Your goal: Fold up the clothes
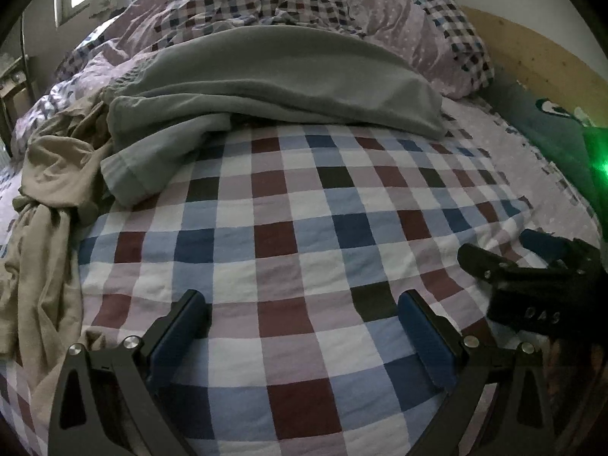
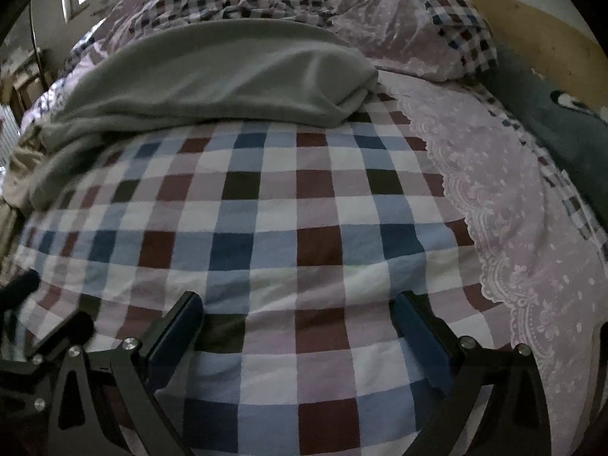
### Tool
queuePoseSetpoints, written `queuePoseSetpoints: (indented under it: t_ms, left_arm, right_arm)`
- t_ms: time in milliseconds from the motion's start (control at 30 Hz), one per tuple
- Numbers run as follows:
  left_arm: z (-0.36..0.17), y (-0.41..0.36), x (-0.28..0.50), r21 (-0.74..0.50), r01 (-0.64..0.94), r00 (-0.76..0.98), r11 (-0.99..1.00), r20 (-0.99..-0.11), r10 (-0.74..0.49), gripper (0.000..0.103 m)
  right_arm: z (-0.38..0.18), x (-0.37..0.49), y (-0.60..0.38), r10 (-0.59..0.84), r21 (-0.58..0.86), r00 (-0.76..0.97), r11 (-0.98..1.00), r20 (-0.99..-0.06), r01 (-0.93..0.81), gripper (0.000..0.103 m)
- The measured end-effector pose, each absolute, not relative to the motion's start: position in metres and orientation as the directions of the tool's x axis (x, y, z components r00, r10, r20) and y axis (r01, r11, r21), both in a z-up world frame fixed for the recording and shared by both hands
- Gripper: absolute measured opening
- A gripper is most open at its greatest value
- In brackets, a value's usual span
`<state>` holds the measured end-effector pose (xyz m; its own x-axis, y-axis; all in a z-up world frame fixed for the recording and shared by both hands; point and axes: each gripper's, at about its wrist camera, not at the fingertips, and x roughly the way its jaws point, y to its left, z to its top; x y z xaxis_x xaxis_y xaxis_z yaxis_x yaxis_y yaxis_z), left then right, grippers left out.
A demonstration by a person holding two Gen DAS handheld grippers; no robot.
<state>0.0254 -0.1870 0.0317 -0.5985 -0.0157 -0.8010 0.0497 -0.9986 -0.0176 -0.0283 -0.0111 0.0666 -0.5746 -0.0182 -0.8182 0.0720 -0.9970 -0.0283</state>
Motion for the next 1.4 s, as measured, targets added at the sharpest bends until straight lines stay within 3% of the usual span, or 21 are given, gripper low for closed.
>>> queuePoseSetpoints:
  t_ms: [1400]
  left_arm:
    - [0.0286,-0.1818,0.0205,0.013,0.049,-0.587,-0.999,-0.808,-0.040,0.103]
  right_arm:
    - [0.0631,-0.0280,-0.0148,0.005,-0.059,-0.580,-0.995,-0.815,0.076,0.103]
